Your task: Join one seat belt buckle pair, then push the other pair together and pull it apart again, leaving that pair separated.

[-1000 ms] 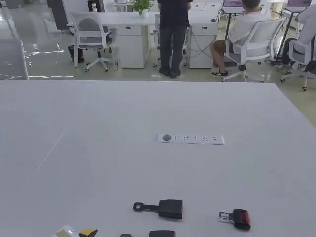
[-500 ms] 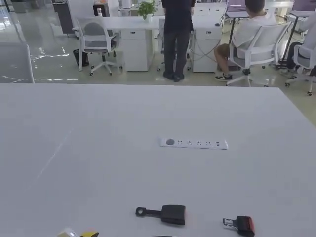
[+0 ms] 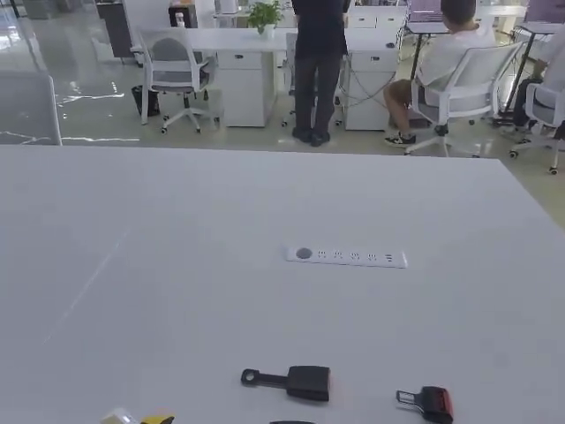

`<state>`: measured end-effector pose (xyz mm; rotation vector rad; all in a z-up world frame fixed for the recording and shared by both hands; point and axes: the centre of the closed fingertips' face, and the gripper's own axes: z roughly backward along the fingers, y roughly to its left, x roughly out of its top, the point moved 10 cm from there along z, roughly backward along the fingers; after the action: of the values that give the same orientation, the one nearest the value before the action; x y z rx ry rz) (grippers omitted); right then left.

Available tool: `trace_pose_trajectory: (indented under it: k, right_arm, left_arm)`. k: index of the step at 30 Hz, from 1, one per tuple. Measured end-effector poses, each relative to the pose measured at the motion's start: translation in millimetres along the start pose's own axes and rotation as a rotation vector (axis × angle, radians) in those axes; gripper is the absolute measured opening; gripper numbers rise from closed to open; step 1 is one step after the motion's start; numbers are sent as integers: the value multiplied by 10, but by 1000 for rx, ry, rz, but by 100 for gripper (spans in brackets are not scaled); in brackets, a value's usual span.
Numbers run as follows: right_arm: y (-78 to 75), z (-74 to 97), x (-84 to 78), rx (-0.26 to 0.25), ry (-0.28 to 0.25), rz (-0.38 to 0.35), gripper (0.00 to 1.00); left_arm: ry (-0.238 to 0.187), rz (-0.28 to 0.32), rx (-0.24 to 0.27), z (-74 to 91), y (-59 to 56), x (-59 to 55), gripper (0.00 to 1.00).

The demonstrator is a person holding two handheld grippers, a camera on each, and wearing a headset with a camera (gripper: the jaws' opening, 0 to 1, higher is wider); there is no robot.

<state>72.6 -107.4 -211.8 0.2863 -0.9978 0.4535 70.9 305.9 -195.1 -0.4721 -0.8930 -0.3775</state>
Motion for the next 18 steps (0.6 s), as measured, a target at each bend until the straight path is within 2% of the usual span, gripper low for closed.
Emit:
trace_pose_trajectory:
  k: [18]
  right_arm:
    - [20,19,-18,9,6,0,88]
  left_arm:
    - [-1,-11,-14,-11,-35,3,100]
